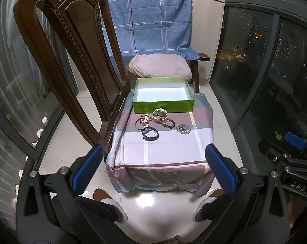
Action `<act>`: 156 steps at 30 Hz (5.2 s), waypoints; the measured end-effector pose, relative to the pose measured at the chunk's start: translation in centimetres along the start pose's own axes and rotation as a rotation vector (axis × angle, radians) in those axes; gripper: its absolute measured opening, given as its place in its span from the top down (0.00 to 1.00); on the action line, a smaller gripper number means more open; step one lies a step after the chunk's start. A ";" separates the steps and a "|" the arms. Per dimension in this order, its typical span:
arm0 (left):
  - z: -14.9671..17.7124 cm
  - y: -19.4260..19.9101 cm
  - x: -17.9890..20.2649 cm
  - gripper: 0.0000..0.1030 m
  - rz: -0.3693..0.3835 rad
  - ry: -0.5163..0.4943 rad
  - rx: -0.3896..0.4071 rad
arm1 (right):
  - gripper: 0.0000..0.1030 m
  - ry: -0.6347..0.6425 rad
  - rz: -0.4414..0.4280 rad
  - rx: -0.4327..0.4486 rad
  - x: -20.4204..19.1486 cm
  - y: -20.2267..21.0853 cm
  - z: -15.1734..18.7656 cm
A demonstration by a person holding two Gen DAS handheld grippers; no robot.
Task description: Organize jewelry
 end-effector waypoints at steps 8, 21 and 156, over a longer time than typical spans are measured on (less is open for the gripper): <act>0.0 -0.2 0.4 0.04 0.000 -0.003 -0.012 | 0.03 0.007 0.009 -0.007 -0.1 -0.3 0.0; 0.1 -0.5 0.5 0.04 0.001 0.001 -0.028 | 0.03 0.013 0.014 -0.018 -0.3 -1.0 0.3; -9.3 -28.9 -3.9 0.04 0.141 -0.019 -0.180 | 0.89 0.381 0.093 -0.278 -5.0 -39.2 -8.9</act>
Point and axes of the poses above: each gripper's, at about its wrist camera, not at the fingertips, and y roughly against the way its jaws point, x to its right, z to its underside, the point moved 6 cm from there along -y, roughly the way its jaws point, and after that the axes turned 15 degrees about -x, right-handed, at the moved point
